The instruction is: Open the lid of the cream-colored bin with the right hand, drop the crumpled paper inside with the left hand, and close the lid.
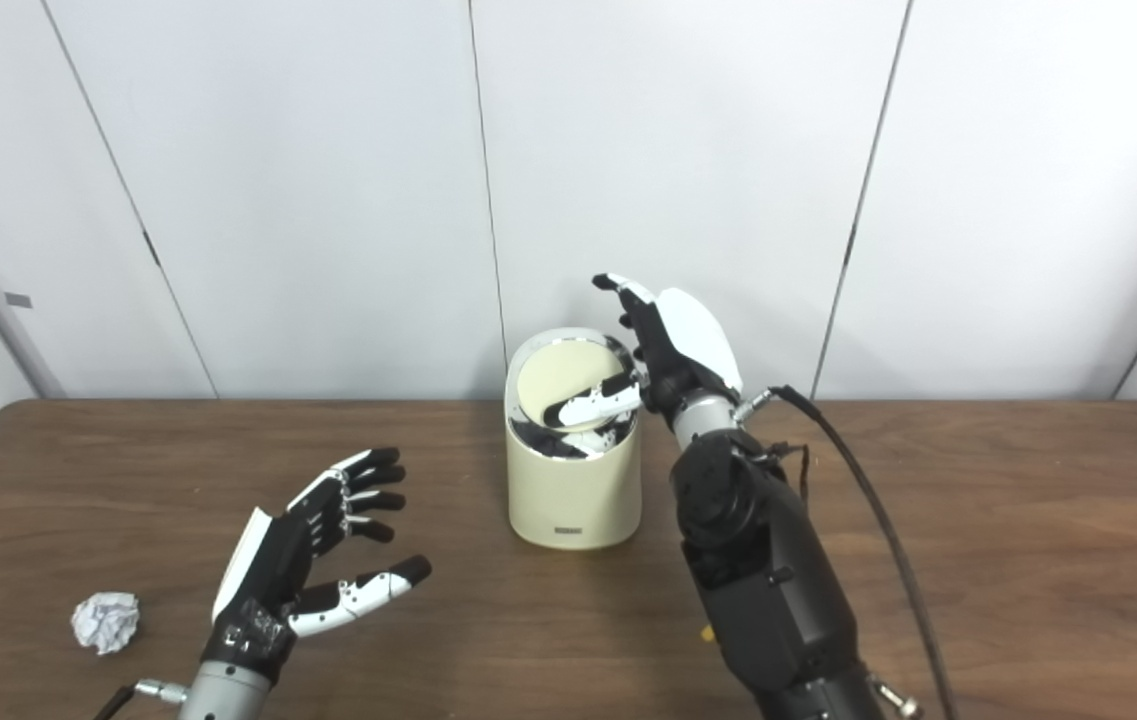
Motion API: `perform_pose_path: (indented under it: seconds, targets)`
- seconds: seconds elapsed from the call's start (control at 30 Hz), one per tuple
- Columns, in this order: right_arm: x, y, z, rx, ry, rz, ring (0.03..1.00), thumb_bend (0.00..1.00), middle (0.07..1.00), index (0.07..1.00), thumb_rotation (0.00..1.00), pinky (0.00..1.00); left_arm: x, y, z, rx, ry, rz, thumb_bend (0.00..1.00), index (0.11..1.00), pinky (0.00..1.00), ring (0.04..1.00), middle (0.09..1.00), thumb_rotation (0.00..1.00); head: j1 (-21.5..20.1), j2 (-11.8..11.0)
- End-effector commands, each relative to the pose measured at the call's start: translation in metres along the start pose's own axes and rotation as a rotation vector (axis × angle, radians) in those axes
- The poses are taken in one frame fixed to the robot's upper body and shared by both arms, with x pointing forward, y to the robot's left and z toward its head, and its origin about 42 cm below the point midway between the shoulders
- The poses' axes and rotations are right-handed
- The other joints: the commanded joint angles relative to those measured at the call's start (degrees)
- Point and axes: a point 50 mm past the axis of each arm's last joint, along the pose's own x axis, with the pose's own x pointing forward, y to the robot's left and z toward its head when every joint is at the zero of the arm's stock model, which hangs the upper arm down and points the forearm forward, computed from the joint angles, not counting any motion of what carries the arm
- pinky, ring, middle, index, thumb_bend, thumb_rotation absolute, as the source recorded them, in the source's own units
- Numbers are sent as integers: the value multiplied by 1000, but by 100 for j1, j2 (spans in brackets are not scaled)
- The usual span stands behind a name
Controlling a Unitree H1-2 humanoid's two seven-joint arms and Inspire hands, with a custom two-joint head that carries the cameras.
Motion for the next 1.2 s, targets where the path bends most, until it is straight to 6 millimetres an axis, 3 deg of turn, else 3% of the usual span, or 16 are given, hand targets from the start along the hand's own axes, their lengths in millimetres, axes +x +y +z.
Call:
perform_pose_path:
  seconds: [0.0,0.17,0.27,0.4,0.53,0.7,0.97,1.03,1.1,1.17]
  targets:
    - [7,-12,-14,-51,88,-38,863,572,925,874,10,664,7,5,14,9,-70,14,731,831,619,731,804,147,-2,2]
    - [5,-14,-20,-14,118,-27,862,606,915,864,0,684,7,5,14,6,-67,11,730,834,624,734,807,148,-11,0]
    - [4,-17,-19,-3,110,-33,848,626,911,862,45,657,8,5,14,3,-70,9,727,835,624,736,807,146,-11,0]
    - [1,-23,-16,8,86,-46,814,652,898,859,192,605,8,4,14,1,-70,8,724,835,619,735,808,129,-9,-19]
    - [-3,-29,-13,43,45,-54,817,649,897,857,219,602,8,3,15,6,-69,8,727,834,617,735,806,141,-4,-15]
    - [-13,-41,-12,128,-25,-58,862,630,925,884,245,699,9,3,14,1,-74,4,735,833,620,732,807,154,-13,-20]
    - [-31,-59,-18,185,-81,-104,860,643,905,868,375,727,9,1,13,0,-75,6,732,831,624,730,805,145,-8,-12]
    - [-38,-61,-22,211,-83,-105,952,643,977,873,402,818,9,1,13,-4,-74,7,735,830,624,729,802,147,-8,-12]
    - [-48,-61,-30,220,-88,-108,984,640,996,870,409,852,9,1,13,-5,-74,6,733,831,627,730,802,141,-19,2]
    - [-55,-61,-36,229,-95,-109,956,643,999,865,414,815,9,1,13,-4,-74,6,734,830,623,730,802,141,-19,5]
